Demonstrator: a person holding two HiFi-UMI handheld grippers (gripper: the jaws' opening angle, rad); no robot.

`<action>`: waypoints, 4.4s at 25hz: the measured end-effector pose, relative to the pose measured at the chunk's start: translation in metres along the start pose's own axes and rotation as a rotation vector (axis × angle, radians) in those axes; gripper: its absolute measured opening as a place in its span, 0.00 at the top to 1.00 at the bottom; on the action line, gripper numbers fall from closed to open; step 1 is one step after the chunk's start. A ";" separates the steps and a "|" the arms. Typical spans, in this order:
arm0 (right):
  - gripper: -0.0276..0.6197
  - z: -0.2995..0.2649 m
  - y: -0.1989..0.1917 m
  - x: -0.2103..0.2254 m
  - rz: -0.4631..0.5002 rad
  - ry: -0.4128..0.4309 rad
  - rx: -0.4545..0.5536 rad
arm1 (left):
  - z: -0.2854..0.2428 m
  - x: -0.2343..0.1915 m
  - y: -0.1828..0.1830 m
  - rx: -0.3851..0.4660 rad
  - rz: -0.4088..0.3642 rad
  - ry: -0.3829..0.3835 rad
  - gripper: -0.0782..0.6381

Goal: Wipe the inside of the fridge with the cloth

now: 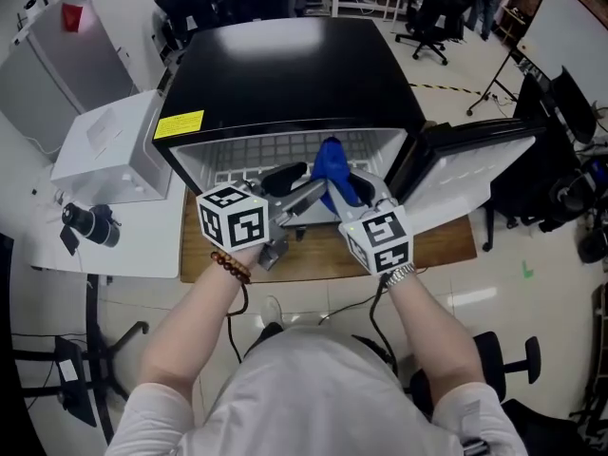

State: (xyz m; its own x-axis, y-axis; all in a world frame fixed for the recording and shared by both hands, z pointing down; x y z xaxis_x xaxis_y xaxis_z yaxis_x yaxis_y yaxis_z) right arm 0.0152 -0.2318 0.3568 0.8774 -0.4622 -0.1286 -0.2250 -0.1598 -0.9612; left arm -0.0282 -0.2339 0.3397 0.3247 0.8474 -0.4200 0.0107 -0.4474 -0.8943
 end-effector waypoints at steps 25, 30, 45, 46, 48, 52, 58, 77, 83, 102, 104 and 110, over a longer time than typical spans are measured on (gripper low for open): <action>0.77 0.032 -0.015 -0.007 0.150 -0.078 -0.051 | -0.041 0.026 -0.031 -0.129 0.173 -0.025 0.69; 0.74 0.037 -0.017 0.002 0.129 -0.101 -0.065 | -0.046 0.024 -0.028 -0.107 0.168 0.027 0.77; 0.74 0.071 -0.028 0.032 0.052 -0.193 -0.088 | -0.068 0.024 -0.010 -0.053 -0.107 0.188 0.79; 0.76 0.075 -0.027 0.034 0.045 -0.200 -0.084 | -0.071 0.025 -0.007 -0.051 -0.130 0.199 0.79; 0.83 0.082 -0.026 0.039 0.034 -0.211 -0.076 | -0.076 0.027 -0.002 -0.043 -0.178 0.215 0.79; 0.95 0.093 -0.028 0.044 0.027 -0.215 -0.069 | -0.086 0.035 0.009 -0.019 -0.282 0.236 0.79; 0.95 0.101 -0.032 0.047 0.028 -0.208 -0.068 | -0.104 0.031 0.017 0.002 -0.333 0.272 0.79; 0.95 0.104 -0.029 0.044 0.022 -0.171 -0.048 | -0.136 -0.017 0.035 0.027 -0.323 0.385 0.80; 0.95 0.106 -0.033 0.041 0.008 -0.164 -0.051 | -0.143 -0.038 0.042 0.045 -0.305 0.423 0.80; 0.95 0.111 -0.049 0.046 -0.029 -0.159 -0.072 | -0.161 -0.079 0.064 0.065 -0.274 0.490 0.80; 0.95 0.112 -0.051 0.047 -0.034 -0.161 -0.074 | -0.162 -0.082 0.064 0.066 -0.270 0.496 0.80; 0.95 0.115 -0.052 0.049 -0.035 -0.165 -0.077 | -0.161 -0.085 0.066 0.072 -0.265 0.509 0.80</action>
State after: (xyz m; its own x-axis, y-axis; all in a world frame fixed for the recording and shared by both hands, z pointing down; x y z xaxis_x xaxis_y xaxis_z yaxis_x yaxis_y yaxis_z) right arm 0.1191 -0.1462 0.3727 0.9414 -0.3072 -0.1394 -0.2191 -0.2428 -0.9450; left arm 0.0971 -0.3815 0.3411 0.7339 0.6758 -0.0688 0.0950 -0.2024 -0.9747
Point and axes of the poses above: the fingertips, and each gripper's own axes: z backward along the fingers, x to its right, y out of its top, the point moved 1 cm from there along z, backward along the fingers, and after that the axes turned 4 degrees about -x, right-handed, at the moved point
